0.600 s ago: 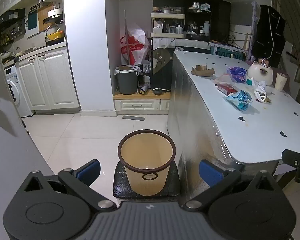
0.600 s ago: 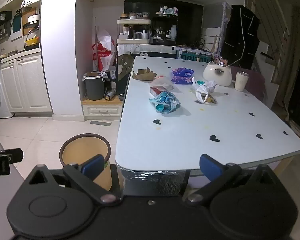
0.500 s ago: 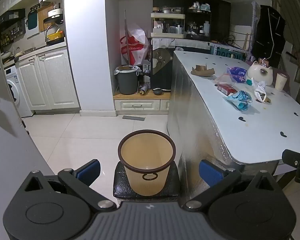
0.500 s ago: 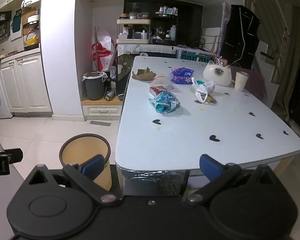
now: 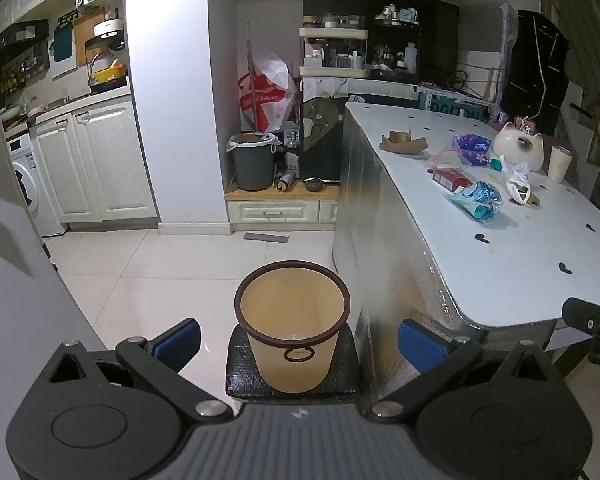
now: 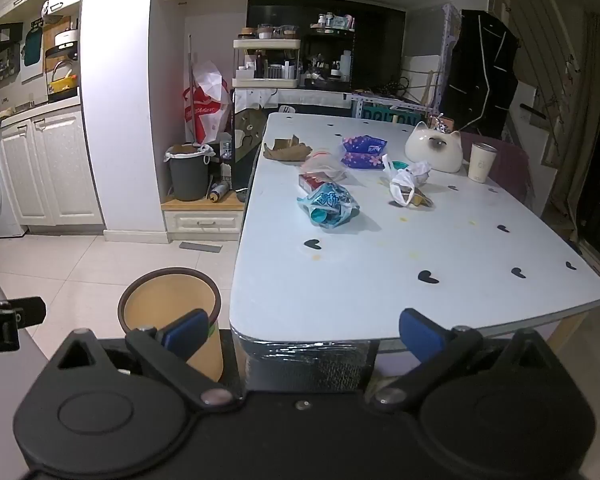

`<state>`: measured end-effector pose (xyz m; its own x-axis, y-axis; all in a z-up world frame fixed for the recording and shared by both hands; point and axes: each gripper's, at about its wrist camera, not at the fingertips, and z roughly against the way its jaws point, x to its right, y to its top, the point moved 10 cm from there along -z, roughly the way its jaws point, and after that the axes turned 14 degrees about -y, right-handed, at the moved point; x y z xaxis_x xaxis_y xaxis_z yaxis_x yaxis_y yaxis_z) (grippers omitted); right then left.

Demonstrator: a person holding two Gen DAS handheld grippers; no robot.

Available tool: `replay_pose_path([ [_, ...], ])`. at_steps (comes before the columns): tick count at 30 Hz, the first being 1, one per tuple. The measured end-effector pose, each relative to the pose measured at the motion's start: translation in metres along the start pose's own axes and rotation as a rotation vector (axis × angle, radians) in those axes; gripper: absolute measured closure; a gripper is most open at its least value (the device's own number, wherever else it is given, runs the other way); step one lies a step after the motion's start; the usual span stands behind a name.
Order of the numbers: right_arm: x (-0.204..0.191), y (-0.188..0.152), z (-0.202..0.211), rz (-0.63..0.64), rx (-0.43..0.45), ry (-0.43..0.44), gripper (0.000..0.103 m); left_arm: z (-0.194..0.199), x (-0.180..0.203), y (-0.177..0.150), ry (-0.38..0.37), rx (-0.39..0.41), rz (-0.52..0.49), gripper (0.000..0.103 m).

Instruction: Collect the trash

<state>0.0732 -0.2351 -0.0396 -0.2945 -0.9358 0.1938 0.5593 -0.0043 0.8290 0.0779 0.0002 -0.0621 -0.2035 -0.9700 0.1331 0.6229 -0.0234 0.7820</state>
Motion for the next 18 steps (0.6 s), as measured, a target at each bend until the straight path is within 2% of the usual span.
replay_pose_path([
  [18, 0.0013, 0.0009, 0.0005, 0.000, 0.000, -0.001, 0.001, 0.0000, 0.0001, 0.0001, 0.000, 0.001, -0.001, 0.000],
])
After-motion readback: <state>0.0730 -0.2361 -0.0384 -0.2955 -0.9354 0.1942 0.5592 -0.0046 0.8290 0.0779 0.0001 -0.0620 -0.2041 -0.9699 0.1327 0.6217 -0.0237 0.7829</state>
